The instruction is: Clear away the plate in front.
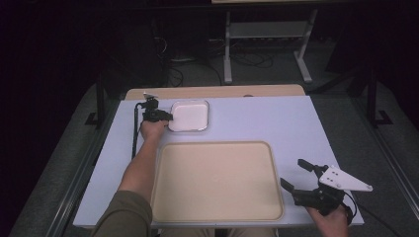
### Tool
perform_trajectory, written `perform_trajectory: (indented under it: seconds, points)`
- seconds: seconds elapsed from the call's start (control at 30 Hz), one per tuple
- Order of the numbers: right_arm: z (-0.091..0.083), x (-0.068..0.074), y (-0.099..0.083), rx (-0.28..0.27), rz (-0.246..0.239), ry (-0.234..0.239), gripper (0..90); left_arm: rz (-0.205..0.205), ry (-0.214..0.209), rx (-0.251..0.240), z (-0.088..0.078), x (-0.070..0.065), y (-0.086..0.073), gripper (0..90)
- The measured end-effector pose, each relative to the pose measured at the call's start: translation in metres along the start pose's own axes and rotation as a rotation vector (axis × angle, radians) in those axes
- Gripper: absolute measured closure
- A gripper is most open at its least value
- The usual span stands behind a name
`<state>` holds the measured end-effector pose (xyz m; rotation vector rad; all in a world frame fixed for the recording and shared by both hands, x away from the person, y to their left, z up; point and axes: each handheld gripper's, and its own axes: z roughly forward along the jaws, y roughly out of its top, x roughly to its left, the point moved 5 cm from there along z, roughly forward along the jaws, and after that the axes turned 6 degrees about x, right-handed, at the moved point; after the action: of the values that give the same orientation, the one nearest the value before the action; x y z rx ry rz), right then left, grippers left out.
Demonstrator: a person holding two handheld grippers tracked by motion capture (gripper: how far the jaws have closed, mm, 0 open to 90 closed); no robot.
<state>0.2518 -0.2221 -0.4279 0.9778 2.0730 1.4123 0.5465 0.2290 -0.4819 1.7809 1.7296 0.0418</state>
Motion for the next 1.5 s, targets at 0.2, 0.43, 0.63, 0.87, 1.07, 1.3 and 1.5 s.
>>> perform_trajectory:
  seconds: [0.2, 0.43, 0.63, 0.87, 1.07, 1.3, 1.5]
  points:
    - [-0.001, 0.000, -0.001, 0.003, -0.004, 0.000, 13.5, -0.098, -0.047, -0.021, 0.000, 0.003, -0.002, 88.8]
    - [-0.001, 0.000, -0.001, 0.002, -0.006, 0.003, 13.5, -0.123, -0.059, -0.032, 0.000, 0.004, -0.002, 88.8]
    - [0.001, 0.001, -0.001, 0.010, -0.013, -0.009, 13.4, -0.122, -0.066, -0.059, -0.004, 0.005, -0.005, 88.9]
    - [0.001, 0.000, -0.001, 0.008, -0.009, -0.011, 13.3, -0.124, -0.061, -0.109, -0.026, 0.006, 0.002, 88.8]
    - [0.002, 0.002, -0.001, 0.006, -0.011, 0.002, 13.3, -0.109, -0.081, -0.143, -0.041, 0.000, 0.003, 88.8]
    - [0.001, 0.004, 0.000, 0.000, -0.012, 0.006, 13.3, -0.092, -0.102, -0.166, -0.054, -0.010, 0.001, 88.8]
    - [-0.001, 0.004, 0.000, -0.012, -0.006, 0.011, 13.3, -0.069, -0.143, -0.170, -0.065, -0.022, -0.003, 88.8]
